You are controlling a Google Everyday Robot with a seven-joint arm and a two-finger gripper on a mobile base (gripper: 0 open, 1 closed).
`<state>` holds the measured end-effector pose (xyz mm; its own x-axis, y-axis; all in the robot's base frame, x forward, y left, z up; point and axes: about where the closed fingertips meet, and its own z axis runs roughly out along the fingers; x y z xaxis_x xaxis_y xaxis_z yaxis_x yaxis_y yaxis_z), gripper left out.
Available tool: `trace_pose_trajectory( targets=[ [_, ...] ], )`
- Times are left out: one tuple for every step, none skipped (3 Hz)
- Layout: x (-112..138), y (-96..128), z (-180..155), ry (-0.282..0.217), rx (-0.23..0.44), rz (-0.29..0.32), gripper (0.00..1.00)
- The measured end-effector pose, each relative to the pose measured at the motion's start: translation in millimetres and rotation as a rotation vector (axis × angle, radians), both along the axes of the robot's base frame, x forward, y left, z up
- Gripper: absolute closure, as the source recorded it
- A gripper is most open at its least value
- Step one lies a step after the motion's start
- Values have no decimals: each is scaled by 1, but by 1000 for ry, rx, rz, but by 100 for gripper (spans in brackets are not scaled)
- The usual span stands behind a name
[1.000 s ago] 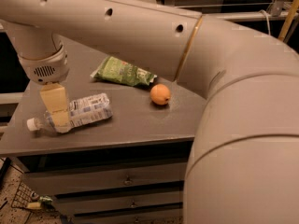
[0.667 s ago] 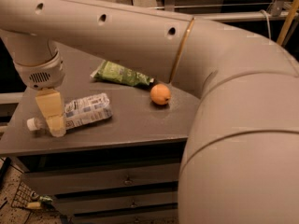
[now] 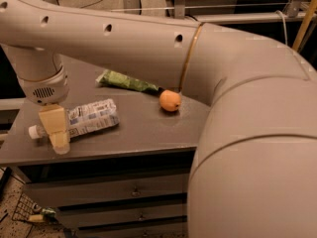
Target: Place blue plastic bottle upright
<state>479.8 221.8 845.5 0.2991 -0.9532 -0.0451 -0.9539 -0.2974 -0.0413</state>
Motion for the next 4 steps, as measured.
trace_pose_trajectory(
  targets=[
    [-3,1,-6,12,1,5,17],
    [-3,3,-4,18,21,13,48],
    [1,5,5,9,55,23,71],
    [8,3,36,4,193,40,95]
  ],
)
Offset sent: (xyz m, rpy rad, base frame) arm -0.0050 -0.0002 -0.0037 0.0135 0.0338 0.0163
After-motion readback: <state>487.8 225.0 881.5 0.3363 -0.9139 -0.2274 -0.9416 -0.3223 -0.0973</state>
